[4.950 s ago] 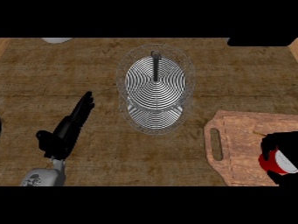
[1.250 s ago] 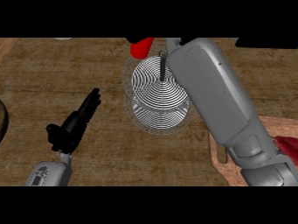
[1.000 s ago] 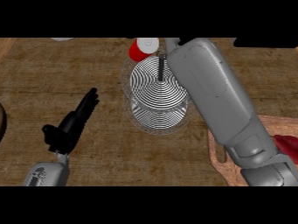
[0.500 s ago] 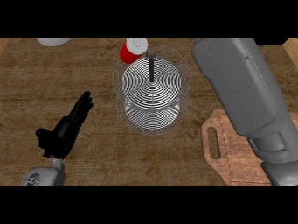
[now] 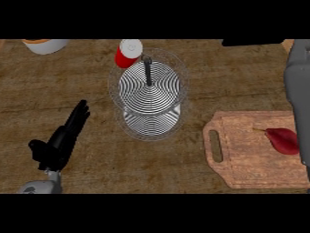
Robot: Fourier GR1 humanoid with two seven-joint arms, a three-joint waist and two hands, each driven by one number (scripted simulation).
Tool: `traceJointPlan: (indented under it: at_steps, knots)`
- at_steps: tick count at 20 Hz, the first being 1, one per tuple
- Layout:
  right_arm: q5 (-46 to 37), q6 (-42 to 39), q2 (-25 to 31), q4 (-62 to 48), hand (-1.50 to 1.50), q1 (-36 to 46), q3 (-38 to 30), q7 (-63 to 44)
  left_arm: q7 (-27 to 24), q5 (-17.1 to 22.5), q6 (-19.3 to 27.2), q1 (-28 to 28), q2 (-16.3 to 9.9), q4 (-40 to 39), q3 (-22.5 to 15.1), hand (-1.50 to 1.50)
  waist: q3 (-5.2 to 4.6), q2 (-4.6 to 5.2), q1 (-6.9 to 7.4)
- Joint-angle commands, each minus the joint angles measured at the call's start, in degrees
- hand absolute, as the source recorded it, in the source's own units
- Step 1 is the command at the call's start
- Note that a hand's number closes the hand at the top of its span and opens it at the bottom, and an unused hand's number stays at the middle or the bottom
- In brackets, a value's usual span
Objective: Pick the can from the cutting board and place it in the tiered basket
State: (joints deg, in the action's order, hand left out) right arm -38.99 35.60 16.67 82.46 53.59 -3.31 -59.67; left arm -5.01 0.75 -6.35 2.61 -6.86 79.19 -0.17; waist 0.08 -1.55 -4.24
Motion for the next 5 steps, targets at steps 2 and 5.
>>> traceJointPlan:
  at_steps: [2,5]
  knots:
    - [4.79,-6.46,6.50,20.13,-1.50,-13.37,-4.53,-4.67,-0.01,0.61,-0.26,-0.37,-0.92,0.20,1.21,0.00,0.04,-0.01,-1.07]
    - [10.86,-11.23,9.23,28.61,-1.50,-23.53,-7.43,-5.28,-1.18,-0.24,0.58,-2.29,0.67,0.24,-0.03,0.00,0.04,0.08,-1.33]
